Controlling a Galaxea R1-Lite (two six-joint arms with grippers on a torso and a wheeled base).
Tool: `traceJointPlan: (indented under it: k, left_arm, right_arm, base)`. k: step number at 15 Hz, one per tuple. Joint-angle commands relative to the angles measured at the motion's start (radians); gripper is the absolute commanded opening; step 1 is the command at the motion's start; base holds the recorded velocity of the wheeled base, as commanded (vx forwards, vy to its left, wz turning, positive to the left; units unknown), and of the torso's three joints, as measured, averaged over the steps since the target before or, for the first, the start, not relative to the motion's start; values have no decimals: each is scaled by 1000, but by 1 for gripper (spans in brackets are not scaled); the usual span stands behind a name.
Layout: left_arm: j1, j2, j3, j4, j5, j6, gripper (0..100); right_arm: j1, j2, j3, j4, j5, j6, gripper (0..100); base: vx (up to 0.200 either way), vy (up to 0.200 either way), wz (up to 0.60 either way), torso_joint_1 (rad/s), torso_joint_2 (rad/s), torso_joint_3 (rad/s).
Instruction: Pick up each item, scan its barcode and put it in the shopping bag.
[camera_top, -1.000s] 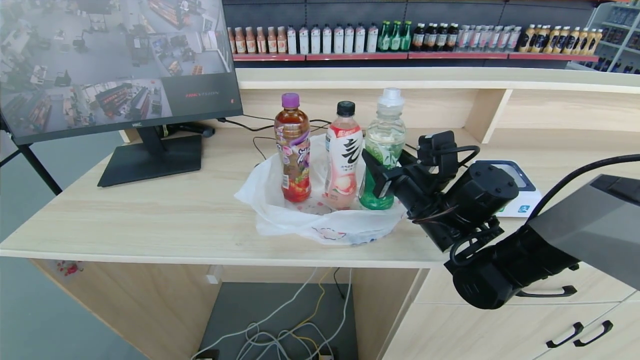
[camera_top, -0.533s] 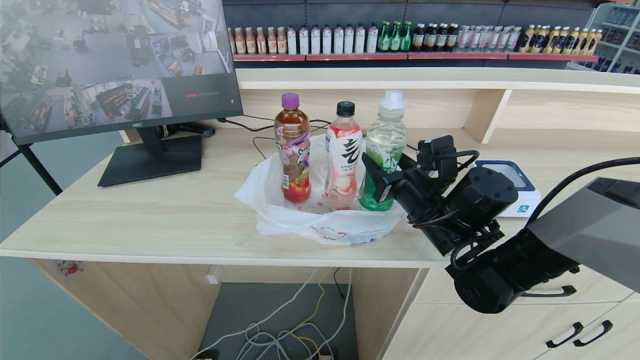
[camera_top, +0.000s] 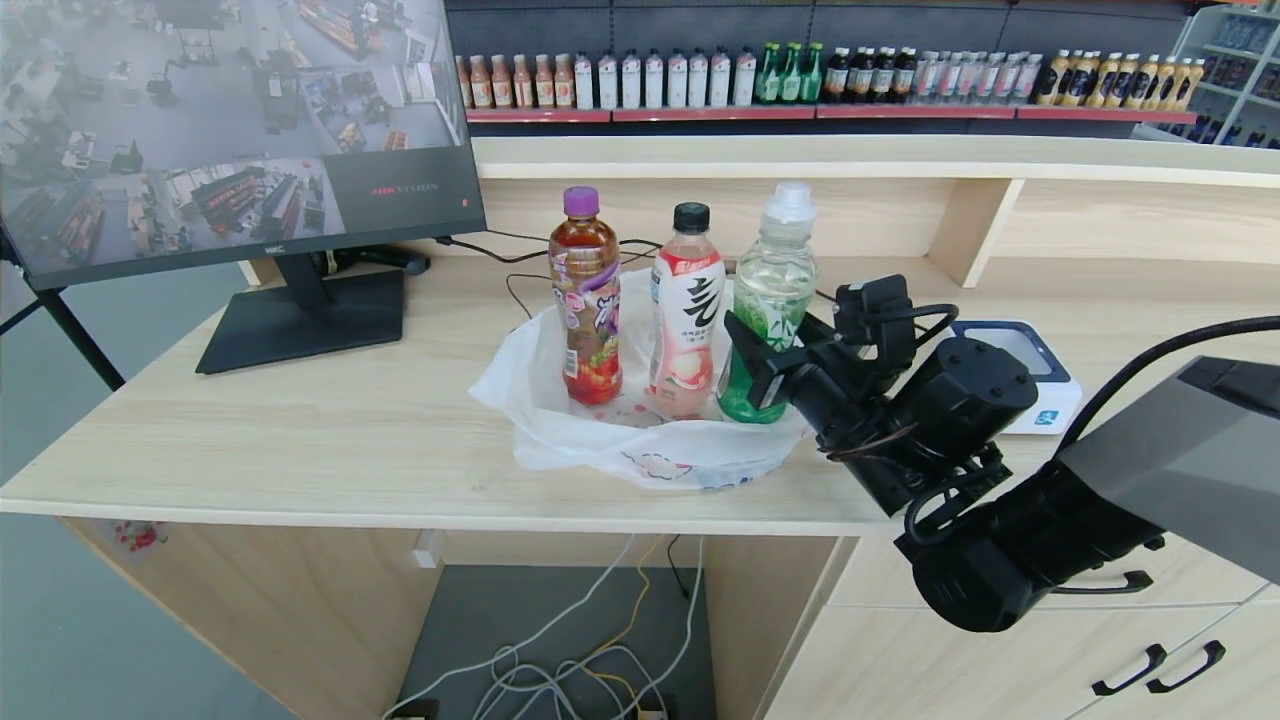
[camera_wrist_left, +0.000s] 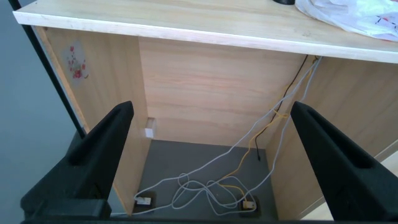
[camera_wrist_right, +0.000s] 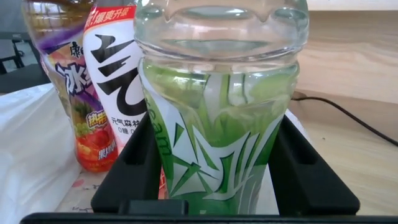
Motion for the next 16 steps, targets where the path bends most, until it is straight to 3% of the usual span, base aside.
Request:
traceJointPlan:
  k: [1, 10, 16]
  left_arm:
    - [0, 0, 0, 0, 0, -1, 100]
    - [0, 0, 0, 0, 0, -1, 100]
    - [0, 0, 0, 0, 0, 2, 100]
  right_arm:
    - [0, -5, 1, -1, 0, 1, 100]
    - [0, -60, 5, -1, 0, 2, 100]
    - [22, -171, 100, -1, -2, 7, 100]
  base:
    - [0, 0, 0, 0, 0, 0]
    - [0, 0, 0, 0, 0, 0]
    - [0, 0, 0, 0, 0, 0]
